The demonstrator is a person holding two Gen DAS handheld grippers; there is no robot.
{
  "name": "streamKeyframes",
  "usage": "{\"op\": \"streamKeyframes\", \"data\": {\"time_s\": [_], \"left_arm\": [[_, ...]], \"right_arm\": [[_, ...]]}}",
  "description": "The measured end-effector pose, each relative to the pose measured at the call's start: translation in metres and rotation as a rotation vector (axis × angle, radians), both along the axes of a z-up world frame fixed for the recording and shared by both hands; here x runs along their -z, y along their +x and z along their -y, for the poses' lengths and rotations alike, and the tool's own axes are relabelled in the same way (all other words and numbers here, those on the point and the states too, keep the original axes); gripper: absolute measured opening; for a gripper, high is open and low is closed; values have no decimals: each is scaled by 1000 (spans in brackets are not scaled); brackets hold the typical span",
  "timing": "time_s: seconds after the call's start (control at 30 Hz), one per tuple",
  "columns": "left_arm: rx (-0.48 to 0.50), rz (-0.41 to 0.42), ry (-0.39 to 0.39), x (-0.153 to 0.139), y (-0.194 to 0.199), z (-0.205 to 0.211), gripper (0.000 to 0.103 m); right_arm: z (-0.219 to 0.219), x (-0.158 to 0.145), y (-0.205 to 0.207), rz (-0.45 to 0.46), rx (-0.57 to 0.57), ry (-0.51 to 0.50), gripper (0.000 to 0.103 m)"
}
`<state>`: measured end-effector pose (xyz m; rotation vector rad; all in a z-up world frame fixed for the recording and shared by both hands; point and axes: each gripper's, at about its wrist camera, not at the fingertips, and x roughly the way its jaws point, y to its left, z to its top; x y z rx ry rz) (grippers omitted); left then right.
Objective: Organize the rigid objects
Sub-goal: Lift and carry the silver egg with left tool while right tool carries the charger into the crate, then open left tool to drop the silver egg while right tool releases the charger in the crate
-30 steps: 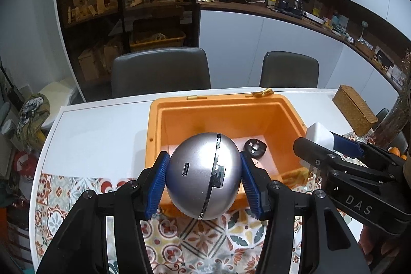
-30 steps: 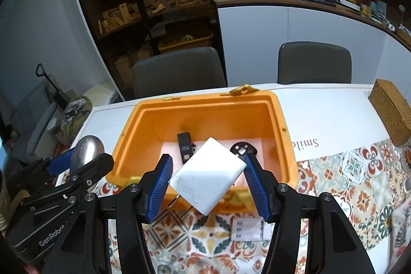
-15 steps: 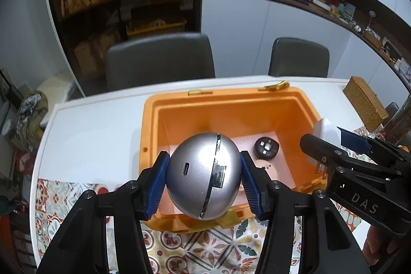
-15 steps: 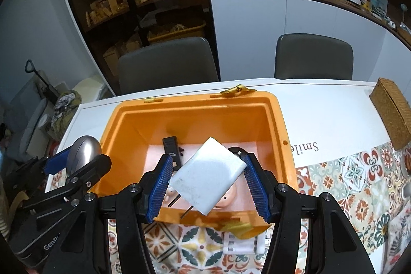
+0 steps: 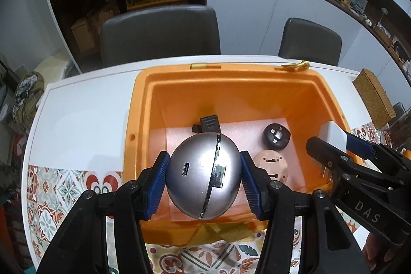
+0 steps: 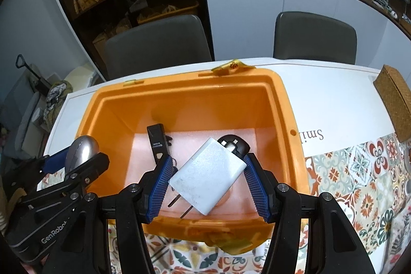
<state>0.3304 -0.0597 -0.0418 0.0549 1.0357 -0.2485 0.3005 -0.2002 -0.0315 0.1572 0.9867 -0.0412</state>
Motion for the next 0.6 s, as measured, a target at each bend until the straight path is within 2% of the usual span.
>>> {"op": "streamKeyframes", "data": {"time_s": [0.2,0.3,0.43,0.5,0.6], "left_arm": [[-26,-61,-3,15,6,-2,54],[-31,-56,10,17,5,-2,56],[-35,-26,41,11,3,-1,66],[-49,-6,61,7,1,-3,68],[-64,27,109,1,-3,-6,78]], "right_arm": [[1,5,1,-12,7,-1,58],[2,7,2,-17,8,-2,58],[2,10,2,-25,13,4,58],[2,11,2,-28,12,10,58],[1,11,2,-30,10,10,58]]}}
